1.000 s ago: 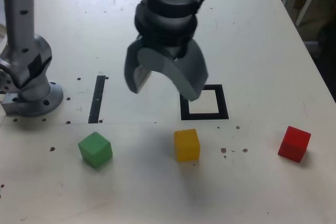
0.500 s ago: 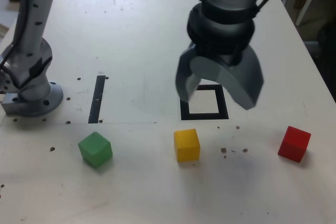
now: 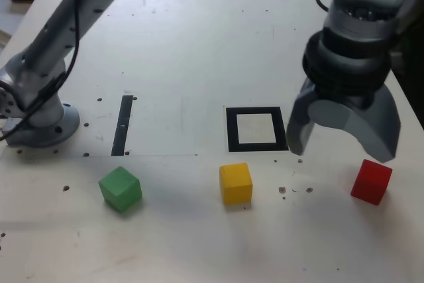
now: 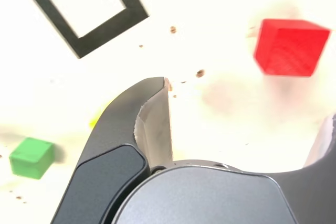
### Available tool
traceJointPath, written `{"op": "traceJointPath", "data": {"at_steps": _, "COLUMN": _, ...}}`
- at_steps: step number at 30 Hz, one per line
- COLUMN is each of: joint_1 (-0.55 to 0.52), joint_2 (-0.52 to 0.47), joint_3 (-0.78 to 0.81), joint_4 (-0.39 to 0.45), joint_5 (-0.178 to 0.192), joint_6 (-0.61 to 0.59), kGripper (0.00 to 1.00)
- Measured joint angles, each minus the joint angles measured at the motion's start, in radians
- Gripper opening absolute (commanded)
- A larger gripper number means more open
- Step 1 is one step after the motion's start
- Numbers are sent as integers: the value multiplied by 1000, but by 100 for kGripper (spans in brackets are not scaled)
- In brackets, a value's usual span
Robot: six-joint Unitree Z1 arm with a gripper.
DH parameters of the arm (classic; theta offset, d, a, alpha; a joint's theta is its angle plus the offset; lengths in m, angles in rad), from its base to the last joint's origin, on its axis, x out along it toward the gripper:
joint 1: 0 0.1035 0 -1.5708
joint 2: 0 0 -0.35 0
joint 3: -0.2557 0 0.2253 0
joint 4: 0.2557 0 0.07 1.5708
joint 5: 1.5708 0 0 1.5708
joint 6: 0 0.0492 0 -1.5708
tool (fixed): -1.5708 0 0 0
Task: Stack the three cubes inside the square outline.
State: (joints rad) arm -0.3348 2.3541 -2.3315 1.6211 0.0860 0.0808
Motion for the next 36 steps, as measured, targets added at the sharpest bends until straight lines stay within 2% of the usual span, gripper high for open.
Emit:
{"op": "traceJointPath", "data": {"at_steps": 16, "joint_1": 12, "joint_2": 139, "joint_3": -150, "joint_4": 1, "joint_5": -1, "joint_6": 1, "kGripper": 97}}
{"op": "traceJointPath", "data": {"at_steps": 27, "joint_1": 12, "joint_2": 225, "joint_3": -248, "joint_4": 1, "joint_5": -10, "joint_6": 8, "kGripper": 90}}
{"op": "traceJointPath", "data": {"at_steps": 31, "joint_1": 10, "joint_2": 244, "joint_3": -267, "joint_4": 1, "joint_5": -10, "joint_6": 8, "kGripper": 80}}
{"op": "traceJointPath", "data": {"at_steps": 36, "joint_1": 9, "joint_2": 255, "joint_3": -276, "joint_4": 1, "joint_5": -4, "joint_6": 8, "kGripper": 57}}
